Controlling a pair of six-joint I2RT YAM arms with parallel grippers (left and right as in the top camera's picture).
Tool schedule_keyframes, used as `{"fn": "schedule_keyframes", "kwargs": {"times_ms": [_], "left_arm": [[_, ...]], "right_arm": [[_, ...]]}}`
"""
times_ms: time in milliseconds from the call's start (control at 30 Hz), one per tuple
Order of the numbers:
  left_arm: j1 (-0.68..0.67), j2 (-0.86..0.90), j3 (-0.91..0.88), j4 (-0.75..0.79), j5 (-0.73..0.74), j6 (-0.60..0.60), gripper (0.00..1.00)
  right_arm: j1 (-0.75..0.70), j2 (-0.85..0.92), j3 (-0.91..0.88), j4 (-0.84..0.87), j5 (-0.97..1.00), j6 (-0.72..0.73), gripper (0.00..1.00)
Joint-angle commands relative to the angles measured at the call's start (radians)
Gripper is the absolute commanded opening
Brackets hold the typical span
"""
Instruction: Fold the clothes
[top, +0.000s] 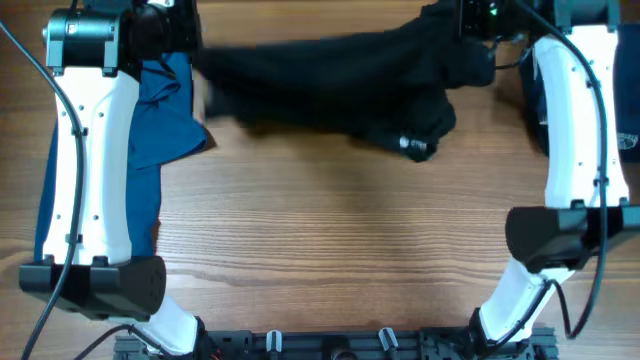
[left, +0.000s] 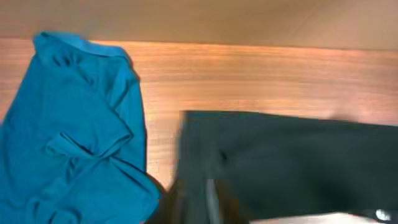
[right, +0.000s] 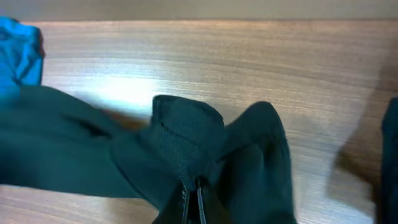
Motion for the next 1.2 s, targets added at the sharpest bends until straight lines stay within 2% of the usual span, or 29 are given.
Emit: {"fn": "schedule_keyframes", "kwargs": {"times_ms": [0, 167, 300, 367, 467, 500, 700, 900, 1167], "left_arm": [[0.001, -0.003, 0.010, -0.026, -0.017, -0.004, 0.04], [-0.002, -0.003, 0.010, -0.038, -0.002, -0.005, 0.04], [-0.048, 0.022, 0.010, -0.105, 0.048, -0.003, 0.05], [-0.076, 0.051, 0.008, -0.139, 0.047, 0.006, 0.12], [-0.132, 0.137, -0.018, -0.190, 0.048, 0.011, 0.32], [-0.149, 0.171, -0.028, -0.201, 0.048, 0.011, 0.34], [-0.176, 0.359, -0.077, -0.232, 0.058, 0.003, 0.34], [-0.181, 0.501, -0.077, -0.214, 0.200, 0.007, 0.35], [-0.182, 0.575, -0.077, -0.150, 0.232, 0.006, 0.35]], "right_arm": [[-0.003, -0.034, 0.019, -0.002, 0.002, -0.021, 0.04], [-0.003, -0.034, 0.019, -0.013, 0.002, -0.021, 0.04], [-0.003, -0.033, 0.019, -0.011, 0.002, -0.020, 0.04], [-0.003, -0.033, 0.019, -0.011, 0.002, -0.020, 0.04], [-0.003, -0.033, 0.019, -0.011, 0.002, -0.020, 0.04], [-0.003, -0.033, 0.019, -0.011, 0.002, -0.021, 0.04], [-0.003, -0.033, 0.019, -0.013, 0.017, -0.020, 0.04], [-0.003, -0.033, 0.019, -0.013, 0.022, -0.021, 0.04], [-0.003, -0.033, 0.019, -0.013, 0.025, -0.021, 0.04]]}}
